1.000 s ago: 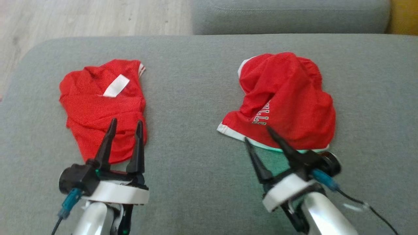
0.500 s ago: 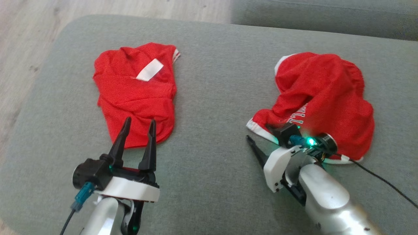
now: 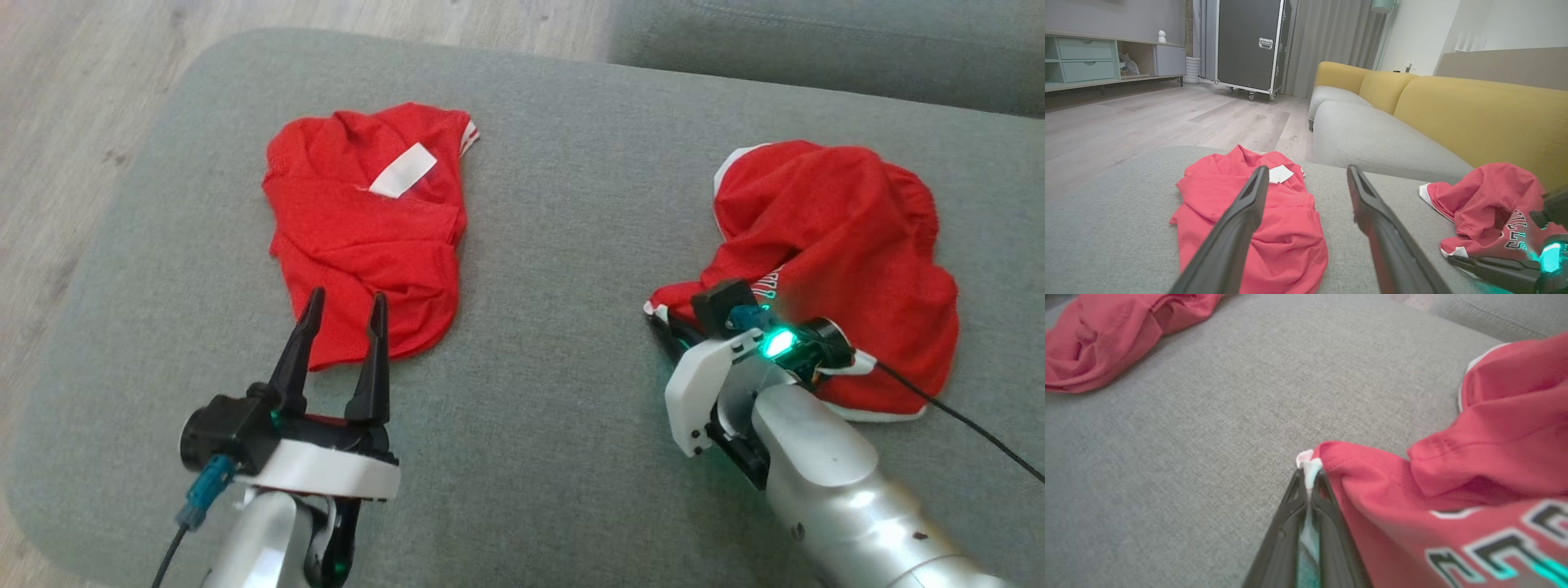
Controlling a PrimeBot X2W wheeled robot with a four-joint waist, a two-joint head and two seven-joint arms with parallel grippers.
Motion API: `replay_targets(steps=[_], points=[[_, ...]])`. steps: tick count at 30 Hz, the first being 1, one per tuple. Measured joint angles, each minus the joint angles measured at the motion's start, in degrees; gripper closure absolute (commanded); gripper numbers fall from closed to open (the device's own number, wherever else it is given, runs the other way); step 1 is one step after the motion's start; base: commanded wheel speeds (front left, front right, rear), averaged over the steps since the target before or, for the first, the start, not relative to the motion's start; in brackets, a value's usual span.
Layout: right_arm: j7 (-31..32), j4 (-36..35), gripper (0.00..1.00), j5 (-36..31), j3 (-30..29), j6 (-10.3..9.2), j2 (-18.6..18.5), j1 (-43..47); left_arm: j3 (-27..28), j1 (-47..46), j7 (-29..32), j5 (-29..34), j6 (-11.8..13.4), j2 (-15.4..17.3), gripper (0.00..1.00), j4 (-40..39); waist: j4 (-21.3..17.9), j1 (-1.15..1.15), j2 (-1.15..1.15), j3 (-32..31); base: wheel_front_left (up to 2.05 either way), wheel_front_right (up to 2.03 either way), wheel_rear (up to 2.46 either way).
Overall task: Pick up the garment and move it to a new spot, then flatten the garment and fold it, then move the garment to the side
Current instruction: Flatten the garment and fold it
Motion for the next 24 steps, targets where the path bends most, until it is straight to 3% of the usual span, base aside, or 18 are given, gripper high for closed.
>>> replay_targets(steps=[8, 14, 17, 24], points=[[-9.18, -7.09, 1.00, 9.72, 3.87, 0.00, -0.02, -0.35, 1.82, 1.02, 0.00, 0.51, -0.01, 0.00, 0.00, -0.18, -3.08, 0.00, 0.00, -1.97, 0.00, 0.00, 0.00], [-14.25, -14.86, 1.00, 19.59, 5.05, 0.00, -0.09, -9.81, 3.03, 2.26, 0.00, 0.75, -0.01, 0.01, 0.00, -1.07, -6.00, 0.00, 0.00, -3.79, 0.00, 0.00, 0.00], [-15.15, -17.80, 1.00, 23.26, 1.25, 0.00, -0.07, -15.34, 3.54, 2.83, 0.00, 0.90, -0.01, 0.01, 0.00, -1.55, -7.20, -0.01, 0.00, -4.86, 0.00, 0.00, 0.00], [-15.63, -24.13, 1.00, 20.89, -19.86, 0.00, -0.20, -17.71, 5.92, 4.42, 0.00, 0.91, -0.01, 0.05, 0.00, -3.09, -10.27, -0.01, 0.00, -6.20, 0.00, 0.00, 0.00]])
